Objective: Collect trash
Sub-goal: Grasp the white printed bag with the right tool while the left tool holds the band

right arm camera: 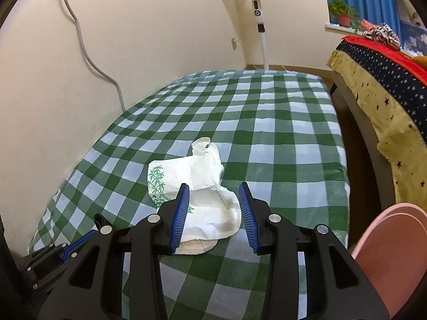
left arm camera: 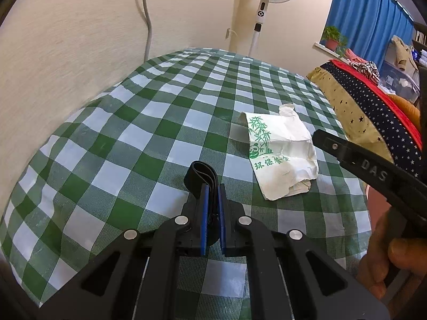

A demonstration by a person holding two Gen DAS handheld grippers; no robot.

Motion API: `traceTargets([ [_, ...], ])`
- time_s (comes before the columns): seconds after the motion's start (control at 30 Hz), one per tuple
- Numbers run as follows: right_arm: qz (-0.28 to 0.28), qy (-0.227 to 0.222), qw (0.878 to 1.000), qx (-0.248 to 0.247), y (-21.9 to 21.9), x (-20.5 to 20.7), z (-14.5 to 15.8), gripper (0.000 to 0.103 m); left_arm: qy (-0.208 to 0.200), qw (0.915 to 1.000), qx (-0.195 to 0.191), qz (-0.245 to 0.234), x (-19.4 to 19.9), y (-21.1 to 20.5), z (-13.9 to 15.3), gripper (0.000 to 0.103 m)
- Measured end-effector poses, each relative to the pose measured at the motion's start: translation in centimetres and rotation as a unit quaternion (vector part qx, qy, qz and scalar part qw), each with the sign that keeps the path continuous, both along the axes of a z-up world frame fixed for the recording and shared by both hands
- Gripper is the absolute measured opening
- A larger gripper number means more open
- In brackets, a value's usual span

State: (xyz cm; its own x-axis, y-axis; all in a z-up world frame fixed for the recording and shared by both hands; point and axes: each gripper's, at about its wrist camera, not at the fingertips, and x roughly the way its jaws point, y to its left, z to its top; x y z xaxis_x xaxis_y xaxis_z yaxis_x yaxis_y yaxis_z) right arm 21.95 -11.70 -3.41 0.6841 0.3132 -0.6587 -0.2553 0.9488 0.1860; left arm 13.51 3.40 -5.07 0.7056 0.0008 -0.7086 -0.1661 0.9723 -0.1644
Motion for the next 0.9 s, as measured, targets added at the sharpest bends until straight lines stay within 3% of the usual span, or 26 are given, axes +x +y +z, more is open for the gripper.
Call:
traceTargets([
  [0.47,0.045,0.035,0.998,-0.012,1.7,1.8,-2.2,0.038,0.007,1.0,-0.007,-0.001,0.1,0.3,-0.5,0.007],
  [0.57,0.047,0.035,0.998,-0.012,1.7,1.7,-2.2,0.03,0.007,1.0,-0.006,-0.003,0.1,0.2,-0.5,0.007],
  [0.7,0.056,0.03,0.998,-0.016,1.8,1.4,-2.1,0.0,0.006,1.0,-0.007,-0.002,0.0,0.3,-0.5,0.007],
  [0.83,0.061,0.023,0.998,-0.019,1.9,1.1,-1.8,0.0,0.007,0.9999,-0.009,0.0,-0.1,0.4,-0.5,0.007],
  [0.9,0.06,0.016,0.998,-0.015,1.8,0.8,-1.5,0.005,0.007,0.9999,-0.011,0.002,-0.2,0.5,-0.5,0.007],
])
